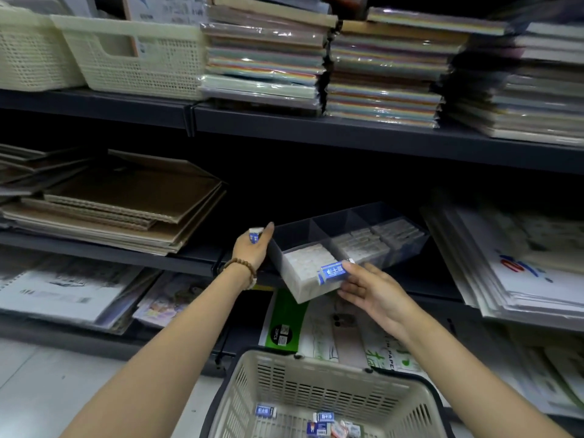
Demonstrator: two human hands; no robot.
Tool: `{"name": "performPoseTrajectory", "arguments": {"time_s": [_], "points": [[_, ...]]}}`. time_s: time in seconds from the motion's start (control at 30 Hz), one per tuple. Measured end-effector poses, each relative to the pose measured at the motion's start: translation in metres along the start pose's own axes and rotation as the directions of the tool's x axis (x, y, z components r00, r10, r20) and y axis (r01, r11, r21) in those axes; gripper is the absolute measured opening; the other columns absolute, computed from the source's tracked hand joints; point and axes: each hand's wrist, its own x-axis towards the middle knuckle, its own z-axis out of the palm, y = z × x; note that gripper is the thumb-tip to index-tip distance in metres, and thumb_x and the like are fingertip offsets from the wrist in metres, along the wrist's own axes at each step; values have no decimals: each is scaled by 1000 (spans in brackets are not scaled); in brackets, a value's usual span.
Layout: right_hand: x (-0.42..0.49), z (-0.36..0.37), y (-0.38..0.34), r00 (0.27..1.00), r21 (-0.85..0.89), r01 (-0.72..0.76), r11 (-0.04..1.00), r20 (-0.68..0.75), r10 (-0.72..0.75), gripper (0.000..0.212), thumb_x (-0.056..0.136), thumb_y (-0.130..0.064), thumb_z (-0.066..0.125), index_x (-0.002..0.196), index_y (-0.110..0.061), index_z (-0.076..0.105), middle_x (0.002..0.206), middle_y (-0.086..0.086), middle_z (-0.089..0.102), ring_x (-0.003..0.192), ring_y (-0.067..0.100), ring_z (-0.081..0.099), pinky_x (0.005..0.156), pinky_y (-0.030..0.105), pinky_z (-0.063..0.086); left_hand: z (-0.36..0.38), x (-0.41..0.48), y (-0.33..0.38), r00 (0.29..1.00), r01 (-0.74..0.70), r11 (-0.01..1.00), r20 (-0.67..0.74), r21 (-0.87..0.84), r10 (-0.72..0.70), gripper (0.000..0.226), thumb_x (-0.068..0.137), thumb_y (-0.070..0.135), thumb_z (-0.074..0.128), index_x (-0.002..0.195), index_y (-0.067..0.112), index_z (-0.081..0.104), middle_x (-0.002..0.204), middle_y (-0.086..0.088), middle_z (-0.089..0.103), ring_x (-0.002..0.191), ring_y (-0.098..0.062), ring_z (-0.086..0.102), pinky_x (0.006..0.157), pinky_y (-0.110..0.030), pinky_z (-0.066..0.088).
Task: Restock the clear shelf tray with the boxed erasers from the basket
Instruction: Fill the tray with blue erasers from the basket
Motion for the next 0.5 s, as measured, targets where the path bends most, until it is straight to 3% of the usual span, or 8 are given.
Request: {"name": "performPoseTrajectory", "arguments": {"time_s": [0.07, 0.13, 0.27, 0.37, 0.43, 0.5], "points": [[2, 4, 0, 1000, 20, -22, 1000, 4, 21, 62, 77, -15, 72, 115, -23, 25, 85, 8, 61, 69, 16, 60, 64, 28, 57, 10, 8, -6, 999, 32, 999, 16, 3, -32, 32, 91, 36, 57, 78, 7, 58, 61, 0, 50, 71, -30, 58, 48, -20, 35], [3, 6, 0, 999, 29, -39, 999, 13, 39, 59, 76, -14, 73, 109, -23, 26, 81, 9, 58, 66, 16, 60, 65, 29, 57, 10, 9, -14, 1000, -10, 999, 9, 41, 9, 29, 89, 33, 60, 71, 11, 55, 65, -1, 54, 75, -28, 58, 52, -23, 36], [1, -1, -7, 992, 4, -81, 997, 95, 81, 42, 62, -17, 76, 94, -16, 49, 75, 10, 60, 57, 15, 57, 60, 27, 56, -8, -3, -29, 997, -66, 987, -24, 148, 71, 39, 86, 37, 65, 59, 16, 45, 55, 1, 47, 56, -15, 47, 49, -25, 32], [4, -8, -20, 986, -56, -85, 995, 142, 92, 29, 62, -18, 73, 88, -12, 61, 72, 6, 66, 58, 13, 60, 60, 24, 57, -23, -25, -33, 992, -83, 974, -73, 210, 100, 50, 82, 42, 67, 52, 17, 35, 48, 2, 42, 47, -14, 41, 46, -27, 31], [8, -12, -26, 994, -141, -21, 990, 100, 36, 29, 70, -14, 70, 97, -13, 60, 79, 5, 70, 62, 11, 66, 61, 22, 56, -27, -40, -34, 994, -74, 972, -64, 223, 90, 51, 79, 44, 69, 53, 16, 35, 48, -2, 45, 48, -21, 48, 49, -32, 40], [10, -17, -28, 997, -220, 73, 973, 16, -71, 37, 80, -11, 66, 115, -13, 53, 85, 3, 70, 63, 7, 67, 62, 21, 53, -22, -56, -31, 999, -51, 990, 2, 132, 51, 48, 77, 40, 73, 55, 15, 38, 53, -6, 50, 58, -29, 61, 58, -39, 56]]}}
